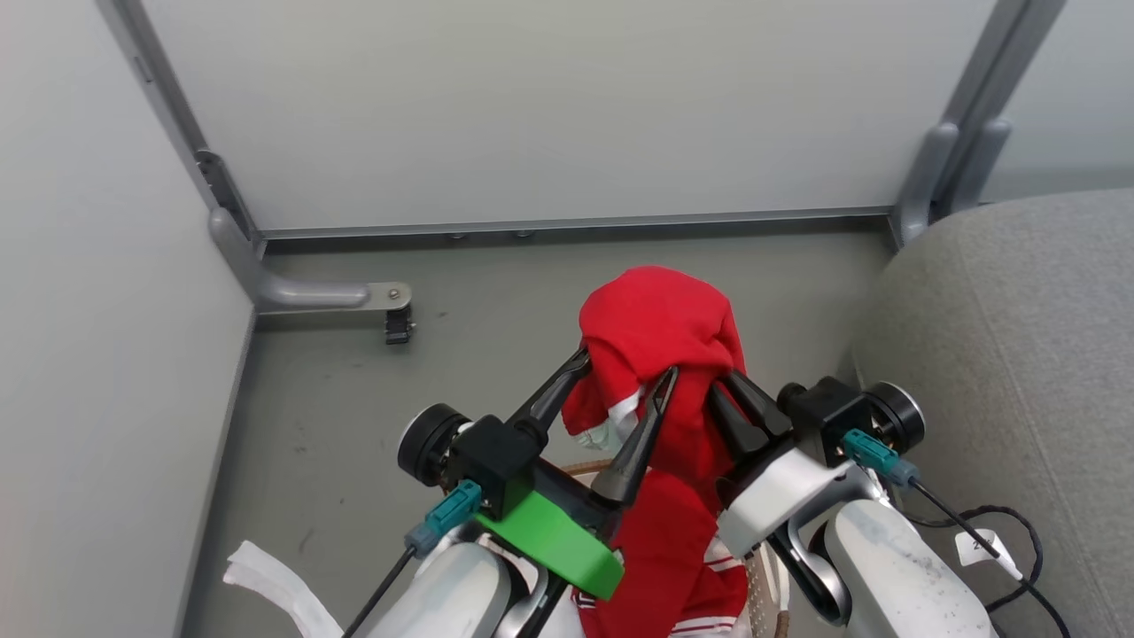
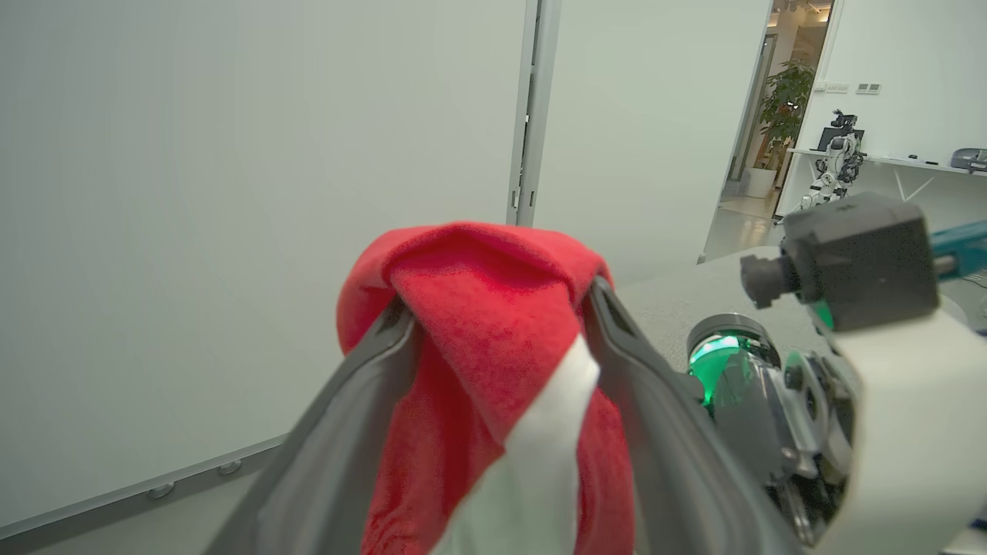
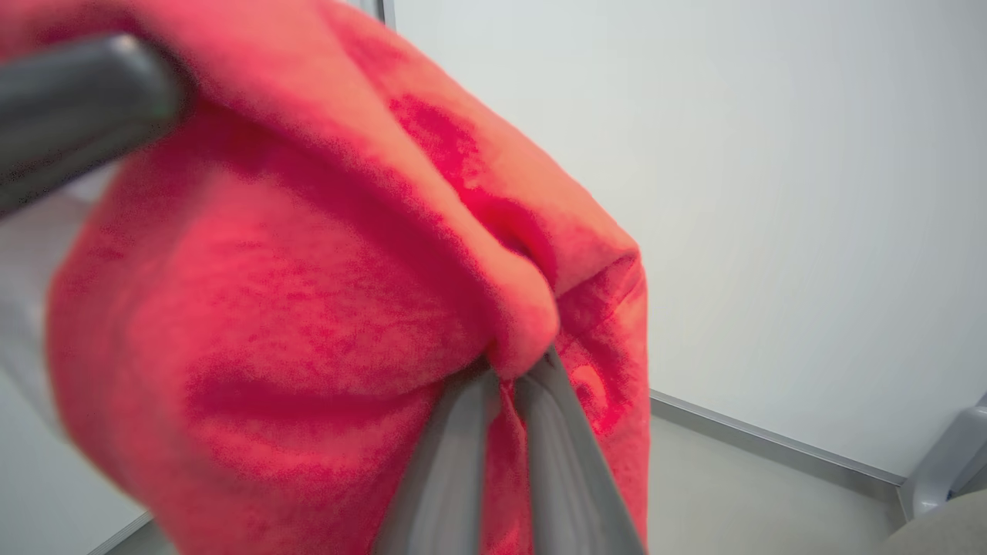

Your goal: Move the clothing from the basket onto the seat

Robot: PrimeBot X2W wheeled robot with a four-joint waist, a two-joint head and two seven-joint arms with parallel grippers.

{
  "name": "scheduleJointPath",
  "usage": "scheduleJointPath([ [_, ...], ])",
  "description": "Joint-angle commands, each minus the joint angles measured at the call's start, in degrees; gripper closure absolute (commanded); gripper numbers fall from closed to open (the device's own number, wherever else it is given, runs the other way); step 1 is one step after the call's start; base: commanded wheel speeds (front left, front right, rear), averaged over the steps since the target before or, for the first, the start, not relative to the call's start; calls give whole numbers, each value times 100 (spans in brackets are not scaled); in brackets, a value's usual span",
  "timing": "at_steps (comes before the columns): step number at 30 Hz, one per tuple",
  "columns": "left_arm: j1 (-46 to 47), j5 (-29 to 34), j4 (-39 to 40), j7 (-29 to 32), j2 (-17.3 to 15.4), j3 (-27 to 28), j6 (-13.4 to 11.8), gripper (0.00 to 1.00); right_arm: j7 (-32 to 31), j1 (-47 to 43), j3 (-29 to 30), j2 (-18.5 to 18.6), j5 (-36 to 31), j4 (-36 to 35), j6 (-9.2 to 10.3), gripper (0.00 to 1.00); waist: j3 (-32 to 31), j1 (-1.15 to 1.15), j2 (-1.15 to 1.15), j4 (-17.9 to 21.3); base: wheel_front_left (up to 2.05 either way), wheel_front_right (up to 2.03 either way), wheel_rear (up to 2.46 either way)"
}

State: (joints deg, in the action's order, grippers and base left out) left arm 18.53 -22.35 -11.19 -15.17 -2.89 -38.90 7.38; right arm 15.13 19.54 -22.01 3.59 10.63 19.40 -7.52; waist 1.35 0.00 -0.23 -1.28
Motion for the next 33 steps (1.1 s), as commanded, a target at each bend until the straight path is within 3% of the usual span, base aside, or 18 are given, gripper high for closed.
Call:
scheduleJointPath([
  [1,-78,79,-35,3,-6,72,14,0,2,-111,36,4,12,-37,5,100,151,0,23,706,0,0,0],
  [11,-115,373,-169,3,-12,348,14,0,2,-373,394,52,60,-303,5,100,600,0,23,2656,0,0,0],
  [15,-55,409,-248,4,-16,273,14,0,2,-393,601,42,114,-401,6,100,793,0,23,3152,0,0,0],
  [24,285,424,-335,3,-203,39,14,0,2,-121,1213,117,-39,-538,5,100,1521,0,23,3219,0,0,0],
  [33,781,534,-248,3,-677,-97,14,0,2,1480,1689,667,-455,-283,6,100,2771,0,23,2774,0,0,0],
])
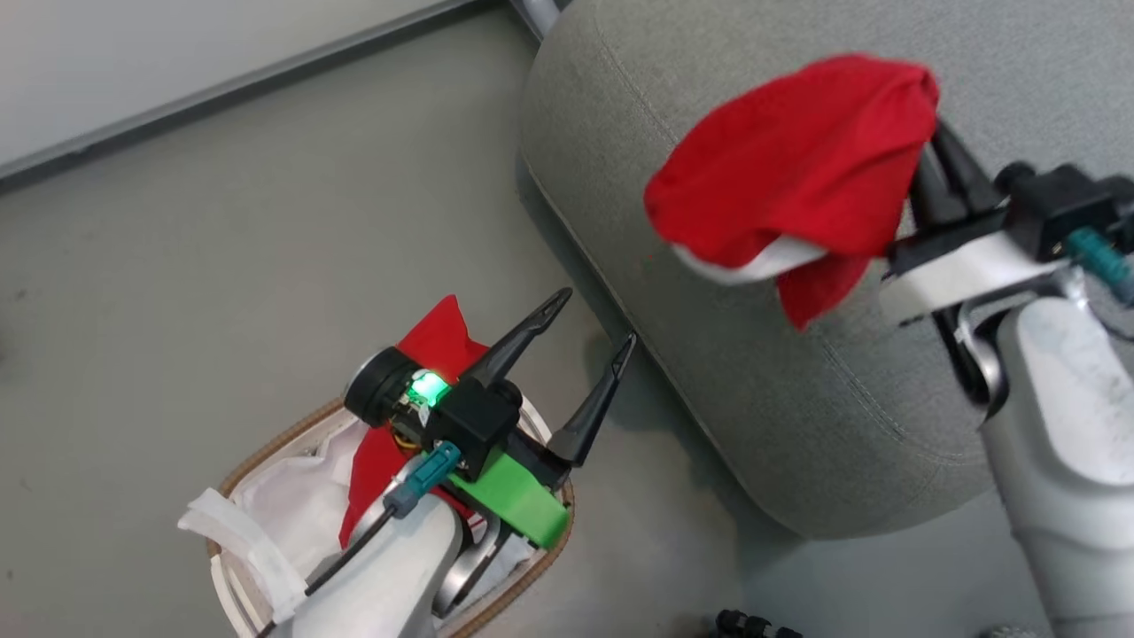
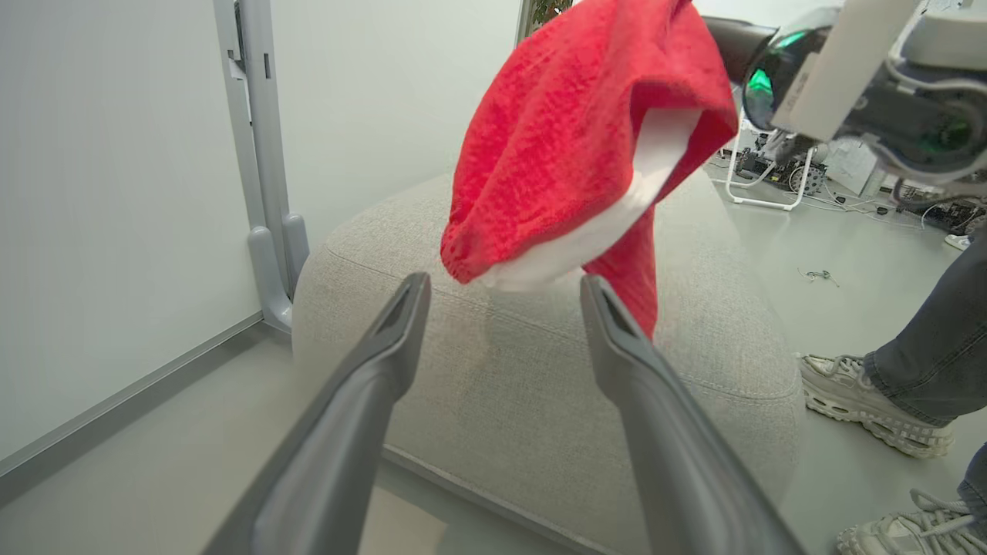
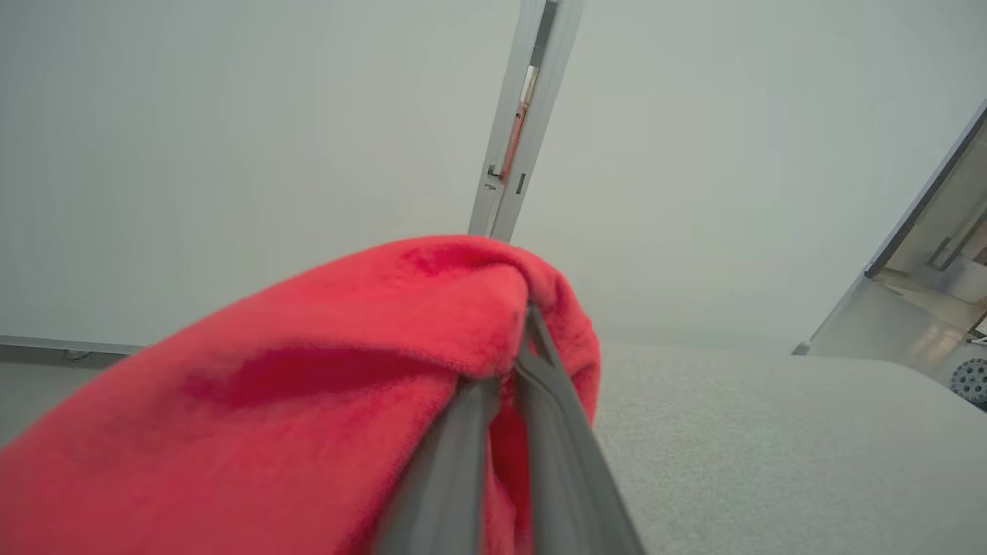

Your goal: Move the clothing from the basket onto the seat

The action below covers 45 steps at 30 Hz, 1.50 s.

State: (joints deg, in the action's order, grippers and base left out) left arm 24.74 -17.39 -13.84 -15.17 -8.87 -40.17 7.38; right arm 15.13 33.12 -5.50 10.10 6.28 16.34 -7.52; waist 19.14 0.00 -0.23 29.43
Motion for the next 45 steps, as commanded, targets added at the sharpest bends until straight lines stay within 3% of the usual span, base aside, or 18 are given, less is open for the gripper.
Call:
scheduleJointPath([
  [1,241,70,38,3,-134,17,14,0,2,343,160,74,-14,79,6,100,1146,0,23,-345,0,0,0],
  [9,798,172,187,3,-431,81,14,0,2,2073,921,900,-545,1056,6,100,2087,0,23,-787,0,0,0],
  [15,943,231,281,3,-474,176,14,0,2,2838,1911,1321,-1003,2036,6,100,2469,0,23,-1106,0,0,0],
  [20,941,263,307,3,-412,164,14,0,1,3092,2965,1391,-1452,2650,6,100,2645,0,23,-1311,0,0,0],
  [24,861,281,312,3,-435,243,14,0,1,2923,3362,1219,-1728,2769,6,100,2708,0,23,-1384,0,0,0],
  [25,831,278,314,3,-444,285,14,0,1,2780,3444,1168,-1761,2765,6,87,2713,0,23,-1390,0,0,0],
  [26,808,278,314,3,-453,315,14,0,1,2682,3516,1113,-1763,2764,6,87,2714,0,23,-1391,0,0,0],
  [27,780,284,304,3,-471,352,14,0,1,2587,3579,1019,-1766,2725,6,0,2700,0,23,-1386,0,0,0],
  [33,623,317,227,3,-446,523,14,0,1,1572,3692,552,-1556,2306,6,0,2246,0,23,-1384,0,0,0],
  [36,514,284,164,3,-353,587,14,0,1,973,3607,529,-1241,1911,6,0,1933,0,23,-1442,0,0,0],
  [45,-100,400,96,3,-38,1385,14,0,1,-598,2795,238,-318,587,6,0,913,0,23,-1727,0,0,0],
])
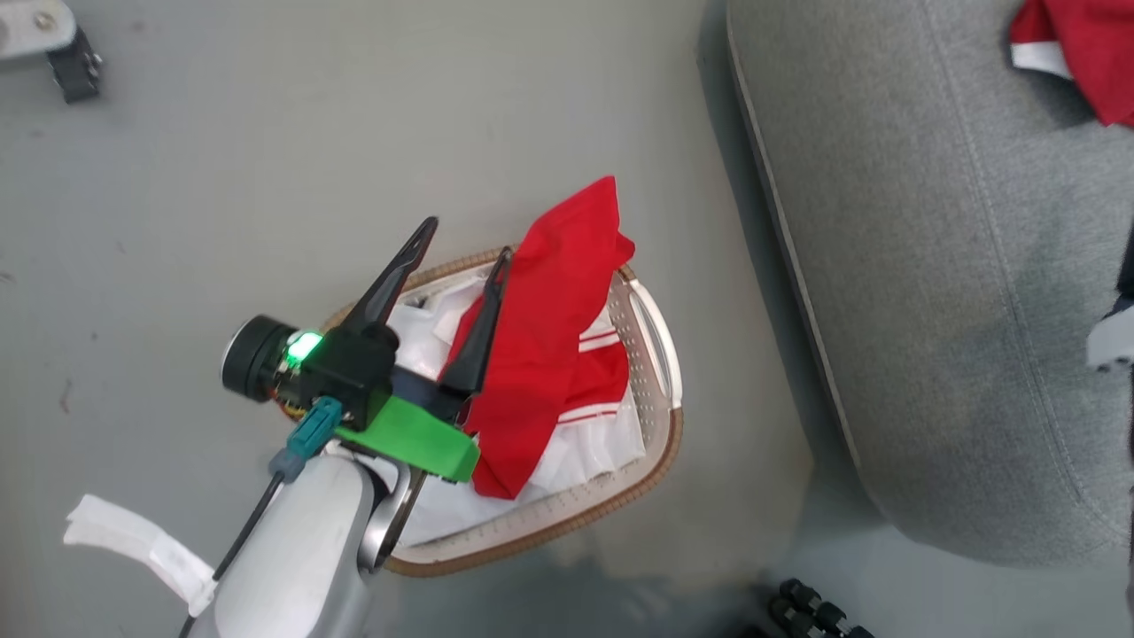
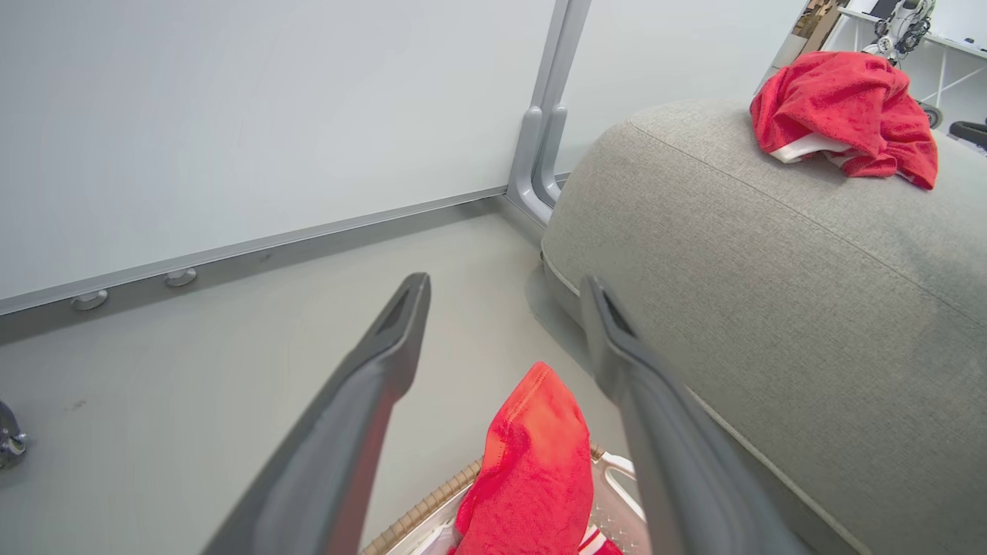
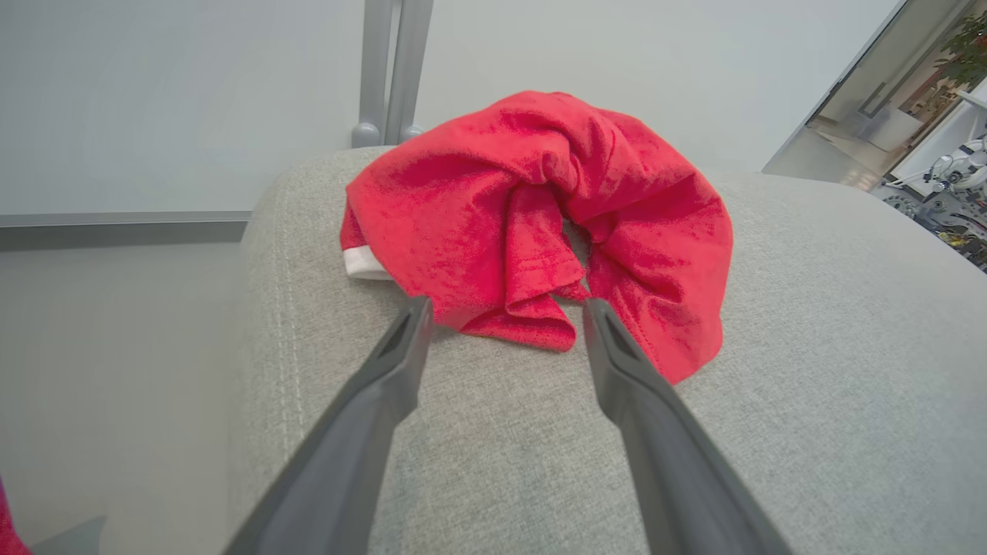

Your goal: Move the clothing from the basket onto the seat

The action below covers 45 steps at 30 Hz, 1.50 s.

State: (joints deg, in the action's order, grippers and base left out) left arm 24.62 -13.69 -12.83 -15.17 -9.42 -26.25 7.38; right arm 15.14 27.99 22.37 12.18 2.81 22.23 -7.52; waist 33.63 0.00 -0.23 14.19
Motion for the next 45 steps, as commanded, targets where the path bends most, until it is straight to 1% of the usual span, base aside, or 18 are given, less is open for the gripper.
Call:
scheduleJointPath([
  [1,-174,50,-21,3,66,108,14,0,1,-241,-91,-63,97,-152,6,0,-664,0,23,-264,0,0,0],
  [3,-335,89,-71,3,122,321,14,0,0,-478,-284,-190,221,-356,6,0,-872,0,23,-390,0,0,0],
  [6,-548,145,-127,3,203,687,14,0,0,-672,-596,-344,373,-484,6,0,-1118,0,23,-566,0,0,0],
  [14,-998,422,-345,3,410,1825,4,0,0,-710,-1709,-658,462,-252,6,0,-1617,0,23,-1009,0,0,0],
  [17,-1073,526,-442,3,462,2135,3,0,0,-666,-1939,-723,492,-208,6,0,-1710,0,23,-1141,0,0,0],
  [22,-1292,620,-638,3,554,2517,6,0,0,-875,-2272,-808,525,-85,6,0,-1994,0,23,-1318,0,0,0],
  [26,-1539,640,-707,3,593,2797,7,0,0,-1007,-2366,-822,621,-23,6,0,-2227,0,23,-1352,0,0,0],
  [31,-1844,741,-684,3,625,2965,10,0,0,-1332,-2339,-805,646,85,6,0,-2510,0,23,-1344,0,0,0],
  [38,-2275,726,-641,3,645,3083,12,0,0,-1806,-2316,-811,720,251,6,0,-2915,0,23,-1301,0,0,0],
  [45,-2550,531,-648,3,648,2952,12,0,0,-1959,-2344,-781,735,288,6,0,-3038,0,23,-1212,0,0,0],
])
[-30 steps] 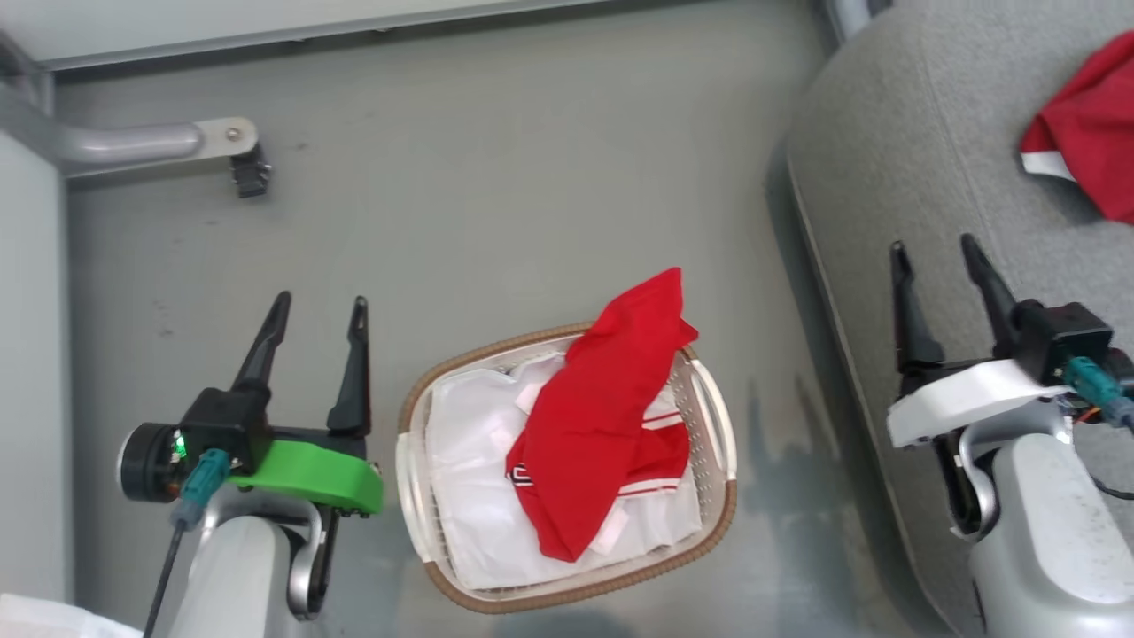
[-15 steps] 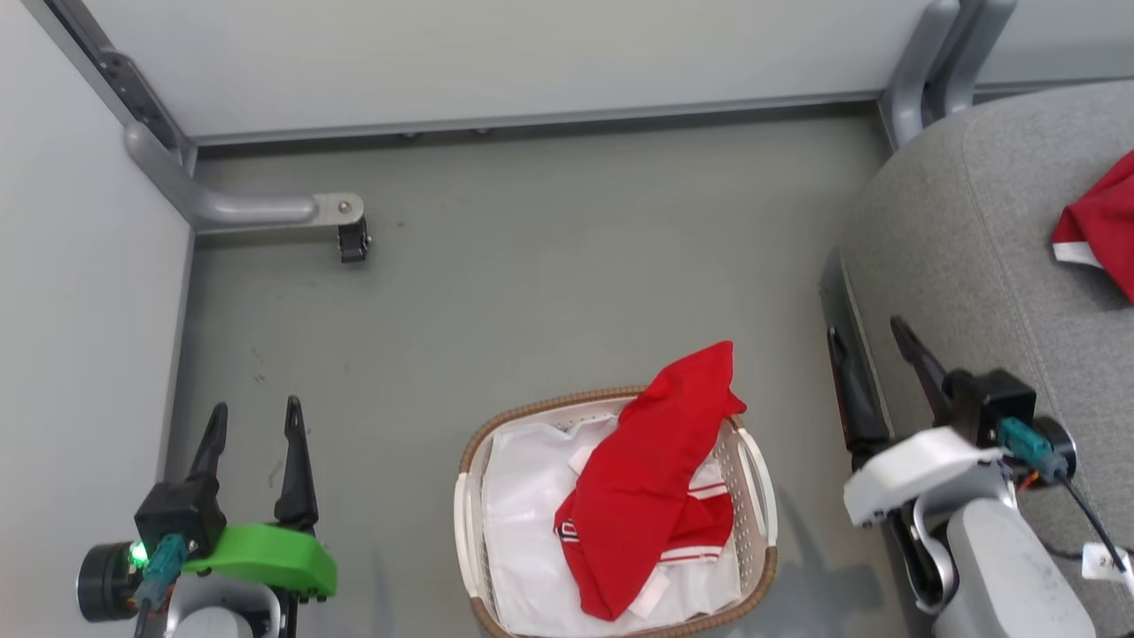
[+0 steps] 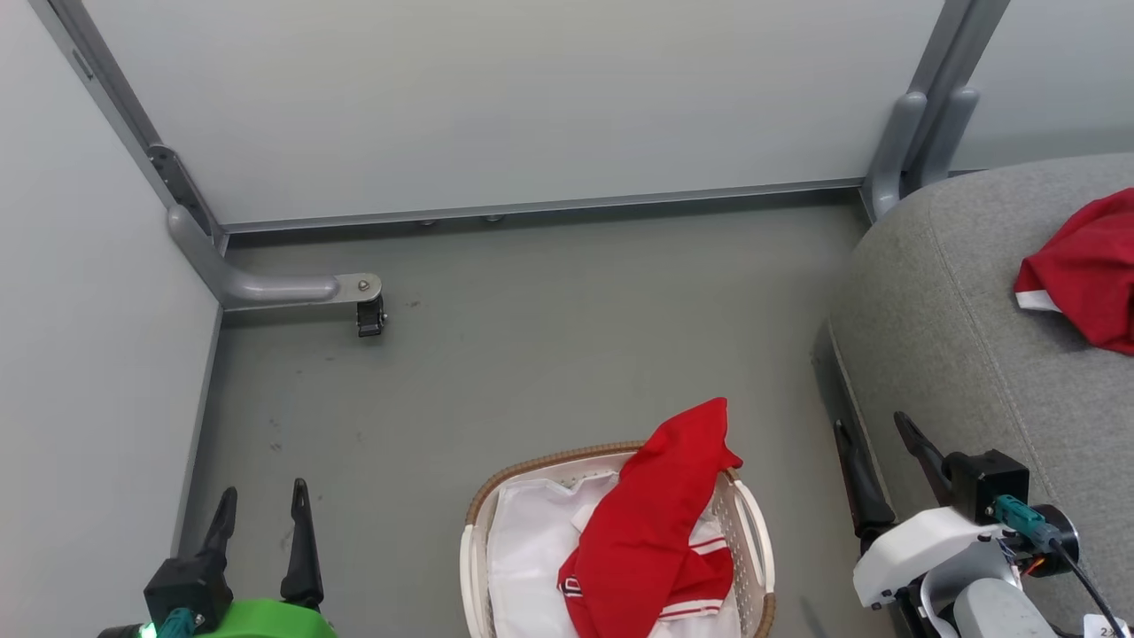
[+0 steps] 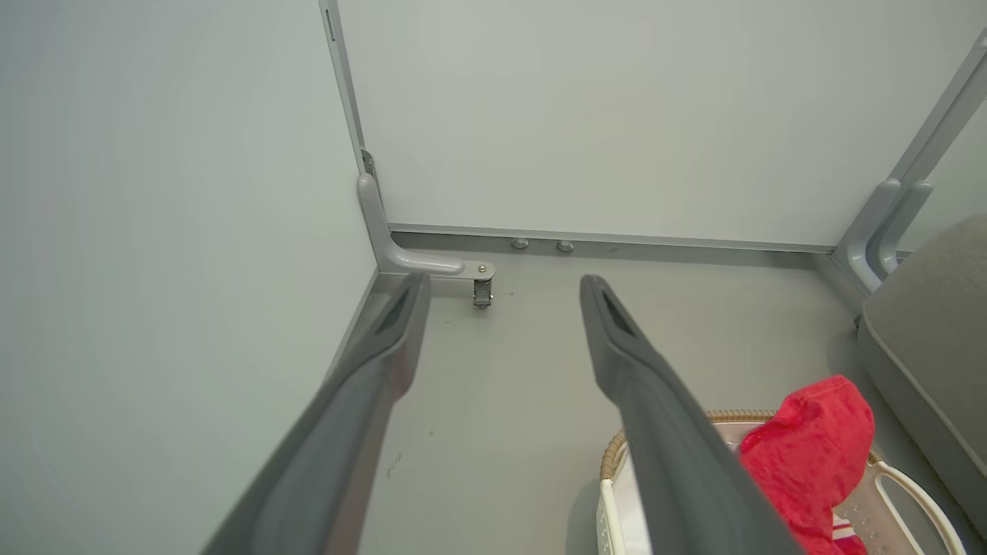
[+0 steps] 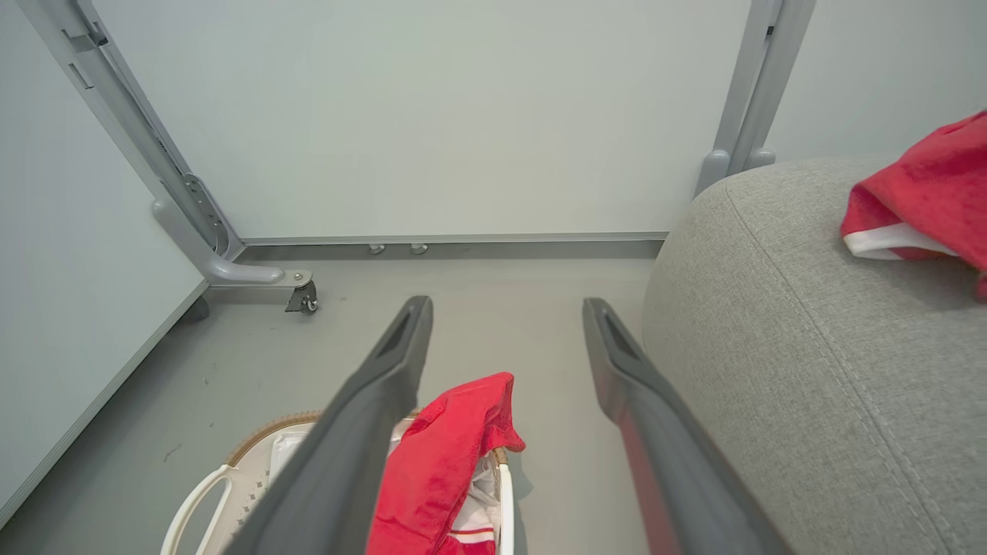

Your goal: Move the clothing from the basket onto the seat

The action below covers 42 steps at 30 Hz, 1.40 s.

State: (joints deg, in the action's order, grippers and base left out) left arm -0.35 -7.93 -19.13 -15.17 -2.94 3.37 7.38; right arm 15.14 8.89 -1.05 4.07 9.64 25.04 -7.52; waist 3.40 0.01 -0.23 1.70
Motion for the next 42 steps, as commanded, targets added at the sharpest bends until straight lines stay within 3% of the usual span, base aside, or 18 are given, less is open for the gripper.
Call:
scheduleJointPath([
  [1,-58,-71,-35,3,0,-30,13,0,0,-38,-10,36,57,0,6,0,4,-1,23,52,0,0,0],
  [7,302,-95,-122,3,-2,-362,13,0,1,258,-93,50,73,-158,6,0,461,-1,23,188,0,0,0],
  [15,1275,-274,-491,3,-10,-1130,13,0,0,1019,-86,-31,229,-584,6,0,1676,-1,23,568,0,0,0],
  [27,2957,-831,-2140,4,-154,-2886,14,0,0,2096,-281,-111,730,-1329,6,0,3423,-1,23,1422,0,0,0],
  [42,4329,-1651,-3961,4,-304,-4623,14,0,0,2591,-753,-114,1237,-1935,5,0,4525,-1,23,2018,0,0,0],
])
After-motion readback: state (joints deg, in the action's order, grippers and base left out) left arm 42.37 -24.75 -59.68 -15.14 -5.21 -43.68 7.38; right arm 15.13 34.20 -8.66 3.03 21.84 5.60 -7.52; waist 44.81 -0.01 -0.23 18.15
